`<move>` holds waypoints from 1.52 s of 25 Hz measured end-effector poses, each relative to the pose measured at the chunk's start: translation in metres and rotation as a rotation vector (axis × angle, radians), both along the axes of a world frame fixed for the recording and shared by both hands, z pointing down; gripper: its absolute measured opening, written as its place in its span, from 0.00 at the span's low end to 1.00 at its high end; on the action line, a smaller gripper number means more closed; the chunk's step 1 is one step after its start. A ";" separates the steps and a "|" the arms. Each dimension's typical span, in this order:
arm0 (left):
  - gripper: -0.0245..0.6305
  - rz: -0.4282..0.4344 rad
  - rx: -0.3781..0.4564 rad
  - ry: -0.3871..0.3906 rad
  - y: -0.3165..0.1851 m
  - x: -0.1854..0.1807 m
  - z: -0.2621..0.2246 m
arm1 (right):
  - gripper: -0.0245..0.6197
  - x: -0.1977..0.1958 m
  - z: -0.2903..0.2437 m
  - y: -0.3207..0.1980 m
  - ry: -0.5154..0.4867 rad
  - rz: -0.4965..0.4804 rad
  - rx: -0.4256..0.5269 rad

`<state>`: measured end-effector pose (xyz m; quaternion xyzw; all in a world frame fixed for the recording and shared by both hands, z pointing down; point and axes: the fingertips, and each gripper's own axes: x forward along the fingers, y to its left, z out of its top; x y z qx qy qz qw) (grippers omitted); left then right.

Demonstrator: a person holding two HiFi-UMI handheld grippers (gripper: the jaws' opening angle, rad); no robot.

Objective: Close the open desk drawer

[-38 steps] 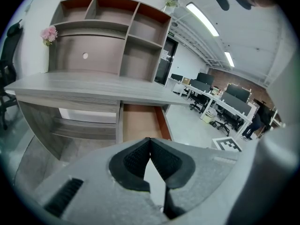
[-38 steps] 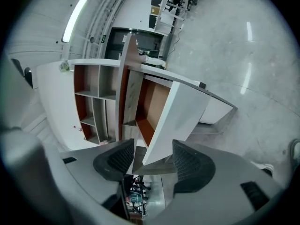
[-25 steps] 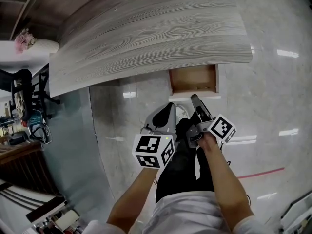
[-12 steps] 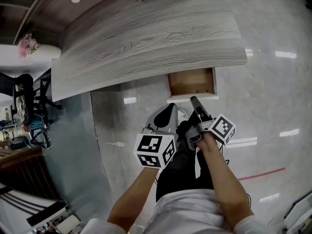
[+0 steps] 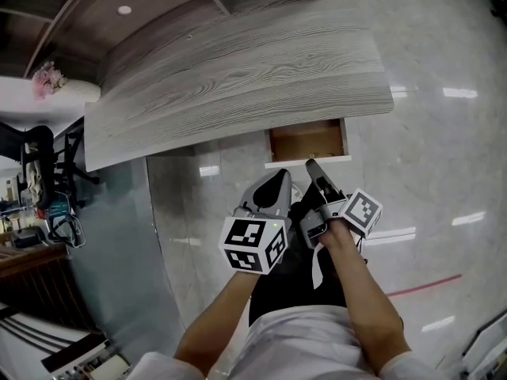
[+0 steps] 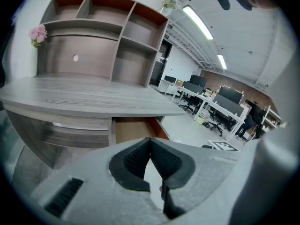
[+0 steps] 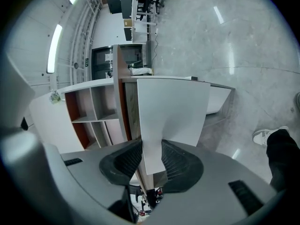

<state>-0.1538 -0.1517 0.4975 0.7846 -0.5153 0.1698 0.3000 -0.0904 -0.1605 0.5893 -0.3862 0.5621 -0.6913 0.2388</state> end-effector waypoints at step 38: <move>0.04 -0.001 -0.019 0.015 -0.039 -0.025 0.000 | 0.24 -0.007 -0.003 -0.089 -0.017 0.048 0.110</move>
